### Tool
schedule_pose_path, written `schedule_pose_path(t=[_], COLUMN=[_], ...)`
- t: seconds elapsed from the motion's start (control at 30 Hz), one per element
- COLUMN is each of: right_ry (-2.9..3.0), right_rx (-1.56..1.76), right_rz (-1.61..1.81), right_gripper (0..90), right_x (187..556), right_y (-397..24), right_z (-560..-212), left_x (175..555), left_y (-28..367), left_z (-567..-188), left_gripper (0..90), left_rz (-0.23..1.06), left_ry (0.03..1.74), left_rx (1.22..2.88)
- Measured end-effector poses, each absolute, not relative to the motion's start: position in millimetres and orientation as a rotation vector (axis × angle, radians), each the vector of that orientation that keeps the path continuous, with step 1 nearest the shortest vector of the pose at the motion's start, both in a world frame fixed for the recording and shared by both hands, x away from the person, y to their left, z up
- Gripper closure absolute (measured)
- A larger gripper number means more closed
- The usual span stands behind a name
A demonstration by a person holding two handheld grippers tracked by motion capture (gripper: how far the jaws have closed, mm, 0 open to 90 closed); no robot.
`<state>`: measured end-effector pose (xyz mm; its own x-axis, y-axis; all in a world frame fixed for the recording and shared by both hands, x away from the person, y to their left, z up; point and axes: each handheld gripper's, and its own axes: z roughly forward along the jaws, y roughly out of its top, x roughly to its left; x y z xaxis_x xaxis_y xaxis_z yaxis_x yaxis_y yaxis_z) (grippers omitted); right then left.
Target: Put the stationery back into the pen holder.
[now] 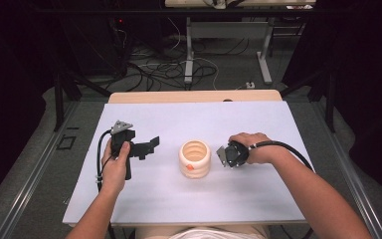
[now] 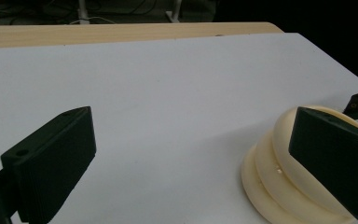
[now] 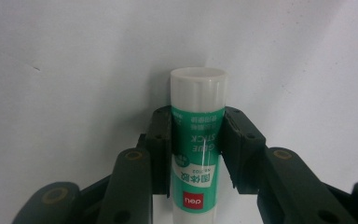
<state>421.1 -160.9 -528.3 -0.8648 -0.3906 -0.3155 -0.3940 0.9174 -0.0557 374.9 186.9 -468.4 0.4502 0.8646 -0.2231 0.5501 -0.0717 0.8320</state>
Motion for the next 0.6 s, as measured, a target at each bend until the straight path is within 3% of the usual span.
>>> schedule_pose_path(t=[0.47, 0.5, 0.6], right_ry=[2.774, 2.708, 2.789], right_rx=[-0.527, -0.505, -0.488], right_rz=[0.025, 0.144, 0.044], right_gripper=[65.9, 65.9, 65.9], right_x=[420.0, 419.7, 421.1], right_y=[-162.0, -164.4, -162.8], right_z=[-522.1, -526.6, -516.7], left_x=[375.1, 375.1, 375.1], left_y=[186.1, 186.1, 186.1], left_z=[-469.2, -469.2, -469.0], left_gripper=[0.6, 0.7, 0.6], left_rz=[0.412, 0.411, 0.410], left_ry=[1.218, 1.218, 1.219], left_rx=[1.753, 1.752, 1.752])
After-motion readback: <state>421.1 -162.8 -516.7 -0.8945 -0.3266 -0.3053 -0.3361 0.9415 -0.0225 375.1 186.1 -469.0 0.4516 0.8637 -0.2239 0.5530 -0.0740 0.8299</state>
